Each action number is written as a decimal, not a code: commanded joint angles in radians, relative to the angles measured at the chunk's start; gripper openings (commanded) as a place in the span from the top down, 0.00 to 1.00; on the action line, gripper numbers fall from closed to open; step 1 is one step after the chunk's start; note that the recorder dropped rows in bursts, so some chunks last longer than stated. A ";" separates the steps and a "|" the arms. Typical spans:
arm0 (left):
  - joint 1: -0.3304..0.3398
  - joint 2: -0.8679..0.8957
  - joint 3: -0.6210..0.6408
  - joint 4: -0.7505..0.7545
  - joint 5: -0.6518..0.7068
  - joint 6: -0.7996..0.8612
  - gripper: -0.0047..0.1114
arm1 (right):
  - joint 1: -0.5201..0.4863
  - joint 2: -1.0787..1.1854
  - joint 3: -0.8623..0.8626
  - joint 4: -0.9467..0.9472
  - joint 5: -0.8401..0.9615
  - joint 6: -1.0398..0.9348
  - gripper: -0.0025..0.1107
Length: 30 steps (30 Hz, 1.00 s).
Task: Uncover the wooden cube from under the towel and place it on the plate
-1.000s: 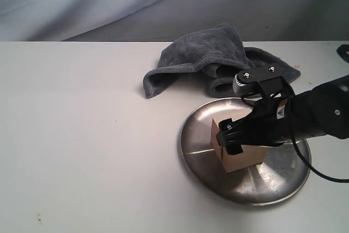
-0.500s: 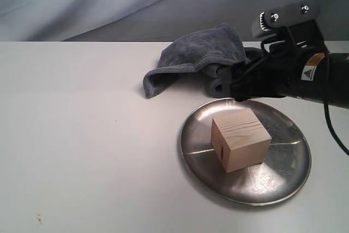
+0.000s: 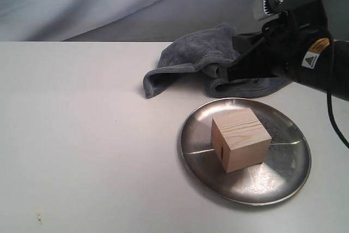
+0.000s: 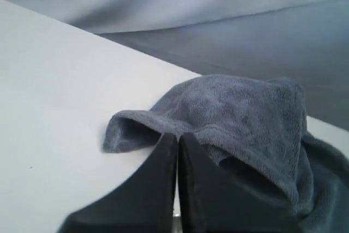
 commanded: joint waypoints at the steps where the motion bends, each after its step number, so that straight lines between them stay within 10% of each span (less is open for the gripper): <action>1: 0.002 -0.004 0.004 -0.002 -0.011 -0.002 0.96 | -0.011 -0.005 -0.006 -0.016 -0.106 -0.159 0.98; 30: 0.002 -0.004 0.004 -0.002 -0.011 -0.002 0.96 | -0.358 -0.159 -0.006 -0.016 -0.282 -0.195 0.98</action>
